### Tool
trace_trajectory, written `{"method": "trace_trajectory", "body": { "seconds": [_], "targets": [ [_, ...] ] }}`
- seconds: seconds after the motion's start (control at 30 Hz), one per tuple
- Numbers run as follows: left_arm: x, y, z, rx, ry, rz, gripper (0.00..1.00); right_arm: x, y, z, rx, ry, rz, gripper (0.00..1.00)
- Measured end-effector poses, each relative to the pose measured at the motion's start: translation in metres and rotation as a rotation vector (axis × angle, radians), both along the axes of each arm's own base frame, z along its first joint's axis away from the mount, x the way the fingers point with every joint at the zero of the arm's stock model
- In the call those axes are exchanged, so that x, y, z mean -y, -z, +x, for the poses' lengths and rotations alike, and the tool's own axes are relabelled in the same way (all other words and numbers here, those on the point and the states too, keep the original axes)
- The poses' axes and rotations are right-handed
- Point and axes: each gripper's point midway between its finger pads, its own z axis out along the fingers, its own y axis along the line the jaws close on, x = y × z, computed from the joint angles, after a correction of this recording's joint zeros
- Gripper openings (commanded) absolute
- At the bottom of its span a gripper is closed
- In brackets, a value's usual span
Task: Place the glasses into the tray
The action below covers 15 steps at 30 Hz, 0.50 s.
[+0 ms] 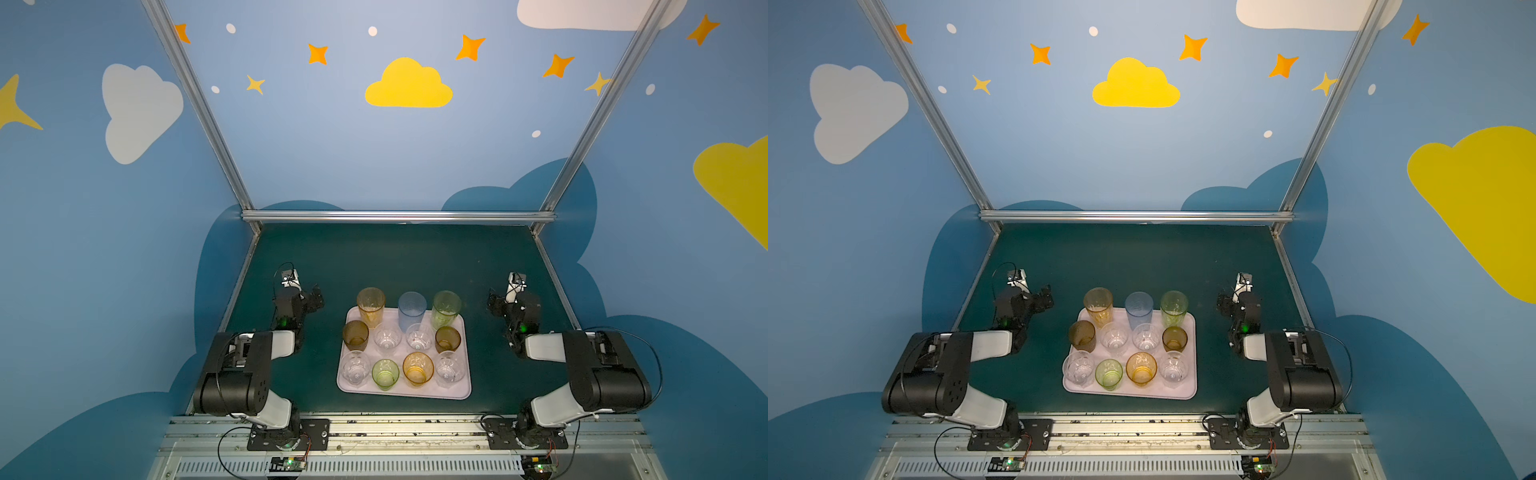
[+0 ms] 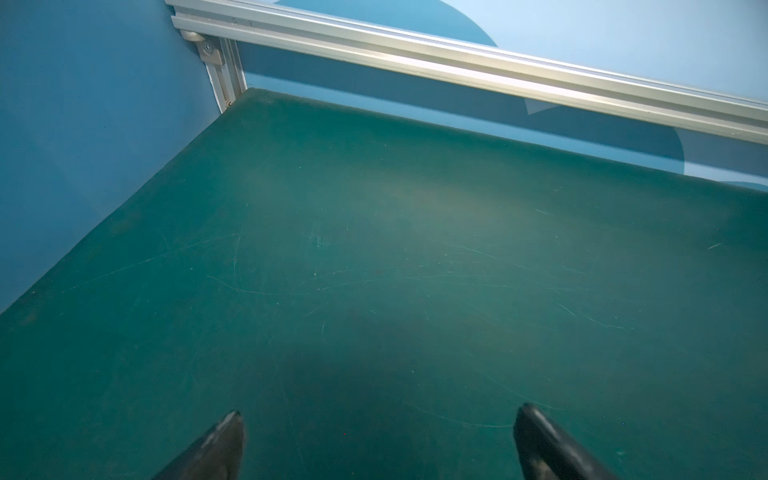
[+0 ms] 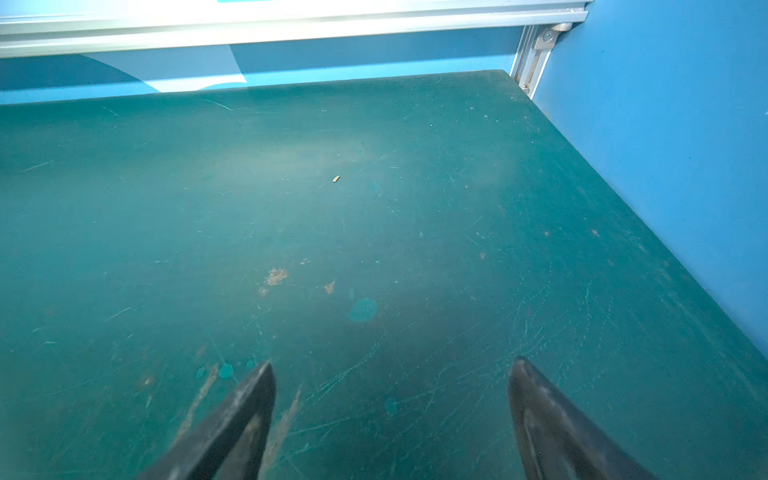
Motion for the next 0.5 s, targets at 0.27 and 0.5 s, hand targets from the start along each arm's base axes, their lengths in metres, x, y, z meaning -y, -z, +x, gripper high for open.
{"method": "trace_trajectory", "body": {
  "seconds": [0.27,0.5],
  "targets": [
    [0.0005,0.0001,0.0,0.0,0.002,-0.001,1.0,-0.0001,-0.0001,0.0,0.0,0.0,0.001,0.87],
    [0.0012,0.0004,0.0,-0.001,0.007,-0.003,1.0,-0.0001,-0.0001,0.0,0.0,-0.001,0.001,0.87]
  ]
}}
